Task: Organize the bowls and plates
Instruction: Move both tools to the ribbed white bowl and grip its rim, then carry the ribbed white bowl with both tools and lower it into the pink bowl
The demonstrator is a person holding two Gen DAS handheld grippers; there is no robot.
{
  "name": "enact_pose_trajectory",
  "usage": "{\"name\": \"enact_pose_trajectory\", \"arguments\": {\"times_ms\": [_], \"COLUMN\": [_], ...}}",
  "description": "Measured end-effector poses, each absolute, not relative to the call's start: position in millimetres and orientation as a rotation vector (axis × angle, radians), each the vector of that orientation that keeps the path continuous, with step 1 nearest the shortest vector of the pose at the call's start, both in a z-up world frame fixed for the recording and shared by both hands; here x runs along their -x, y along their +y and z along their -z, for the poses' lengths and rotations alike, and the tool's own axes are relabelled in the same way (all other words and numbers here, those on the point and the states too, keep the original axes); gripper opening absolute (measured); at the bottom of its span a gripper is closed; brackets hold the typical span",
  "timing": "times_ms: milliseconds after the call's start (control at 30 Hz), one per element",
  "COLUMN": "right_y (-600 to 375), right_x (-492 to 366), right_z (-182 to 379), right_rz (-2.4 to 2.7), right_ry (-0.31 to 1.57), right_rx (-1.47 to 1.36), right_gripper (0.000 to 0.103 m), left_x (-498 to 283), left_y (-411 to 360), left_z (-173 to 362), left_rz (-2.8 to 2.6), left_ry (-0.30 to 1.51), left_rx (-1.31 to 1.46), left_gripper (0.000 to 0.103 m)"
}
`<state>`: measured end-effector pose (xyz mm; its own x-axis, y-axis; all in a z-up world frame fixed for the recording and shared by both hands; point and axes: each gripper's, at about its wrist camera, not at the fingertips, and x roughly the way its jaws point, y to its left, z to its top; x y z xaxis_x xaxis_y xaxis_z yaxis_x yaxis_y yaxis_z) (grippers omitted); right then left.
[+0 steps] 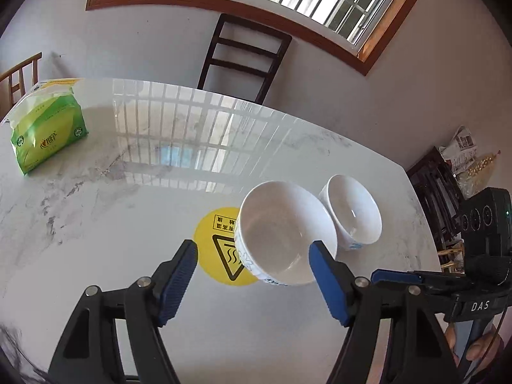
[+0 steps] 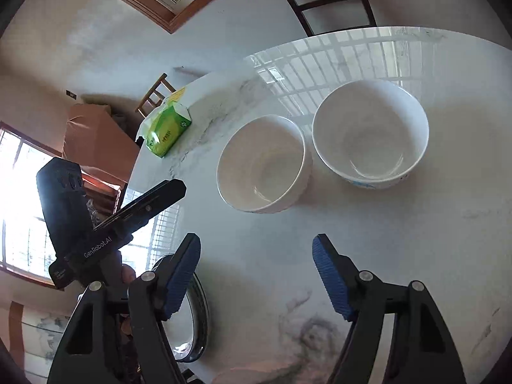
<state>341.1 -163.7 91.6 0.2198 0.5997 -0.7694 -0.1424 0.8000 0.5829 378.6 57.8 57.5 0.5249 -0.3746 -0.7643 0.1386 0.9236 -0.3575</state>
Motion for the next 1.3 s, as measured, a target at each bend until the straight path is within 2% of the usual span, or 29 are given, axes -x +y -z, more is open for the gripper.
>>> {"name": "enact_pose_trajectory", "arguments": {"times_ms": [33,67,100,133,167,433,467,500,533,567,667,767,900,1300], "right_y": [-161,-158,-156,-154,-153,-144,-141,-138,-136,-132,-129,-128,-137,-179], "right_x": [-347,-355,-360,-364,-367,-388,-390,-391,-392,-393,-392,-390,-384,-301], "right_z": [-86,-83,-80,-76,-72,-57,-54,-51,-48,-44,-40,-39,-41,-111], "right_rz": [-0.511,-0.494,-0.483,-0.463,-0.449,-0.411,-0.407,-0.381,-0.365,-0.372,-0.355,-0.363,-0.377,-0.479], "right_ry": [1.27,1.28,1.29,1.301,1.309,1.33,1.339,1.347,1.355,1.363,1.353,1.347,1.345,1.251], "right_rx": [-0.436,-0.438,-0.442,-0.449,-0.46,-0.515,-0.509,-0.489,-0.476,-0.472,-0.431,-0.408,-0.412,-0.409], "right_gripper": [0.055,0.045,0.042,0.042,0.042,0.042,0.042,0.042,0.042,0.039,0.026,0.024,0.019,0.018], "left_x": [-383,-389,-394,-397,-401,-413,-415,-416,-417,-416,-412,-405,-386,-282], "left_y": [55,51,48,47,46,37,35,33,31,29,28,28,31,5], "left_z": [-55,-52,-47,-43,-39,-15,-11,-7,-3,-1,-1,-4,-17,-87], "left_rz": [0.319,0.321,0.304,0.294,0.306,0.285,0.287,0.281,0.274,0.271,0.228,0.206,0.23,0.325], "left_ry": [0.979,0.996,1.015,1.026,1.037,1.061,1.073,1.09,1.103,1.099,1.069,1.054,1.047,0.961], "left_rx": [0.255,0.236,0.22,0.22,0.223,0.214,0.216,0.213,0.209,0.21,0.187,0.176,0.222,0.258], "left_gripper": [0.069,0.068,0.065,0.054,0.052,0.049,0.039,0.033,0.023,0.021,0.017,0.014,0.014,0.015]}}
